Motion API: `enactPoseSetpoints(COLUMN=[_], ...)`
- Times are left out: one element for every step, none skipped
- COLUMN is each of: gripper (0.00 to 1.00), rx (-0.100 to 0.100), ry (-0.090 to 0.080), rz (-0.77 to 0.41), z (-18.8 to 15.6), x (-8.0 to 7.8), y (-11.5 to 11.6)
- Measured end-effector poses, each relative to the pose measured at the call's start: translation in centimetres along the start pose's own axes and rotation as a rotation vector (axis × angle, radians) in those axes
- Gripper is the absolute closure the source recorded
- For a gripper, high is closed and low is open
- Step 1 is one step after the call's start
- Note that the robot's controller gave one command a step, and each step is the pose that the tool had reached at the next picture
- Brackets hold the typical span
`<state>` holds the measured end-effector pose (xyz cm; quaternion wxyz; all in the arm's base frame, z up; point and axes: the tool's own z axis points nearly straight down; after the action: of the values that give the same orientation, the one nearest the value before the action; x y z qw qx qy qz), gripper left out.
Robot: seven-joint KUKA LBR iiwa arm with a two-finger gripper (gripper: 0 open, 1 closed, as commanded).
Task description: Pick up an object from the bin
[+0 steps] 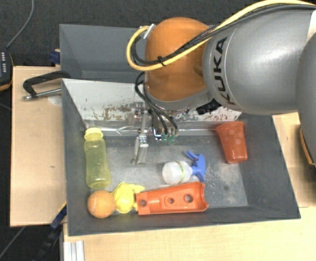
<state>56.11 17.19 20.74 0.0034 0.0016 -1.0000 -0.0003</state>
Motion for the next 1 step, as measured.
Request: enactPoseSetpoints(gripper=[0.0], rx=[-0.002], ry=[-0.009], rz=[0.002], z=[-0.5], x=[-0.17], y=[-0.09])
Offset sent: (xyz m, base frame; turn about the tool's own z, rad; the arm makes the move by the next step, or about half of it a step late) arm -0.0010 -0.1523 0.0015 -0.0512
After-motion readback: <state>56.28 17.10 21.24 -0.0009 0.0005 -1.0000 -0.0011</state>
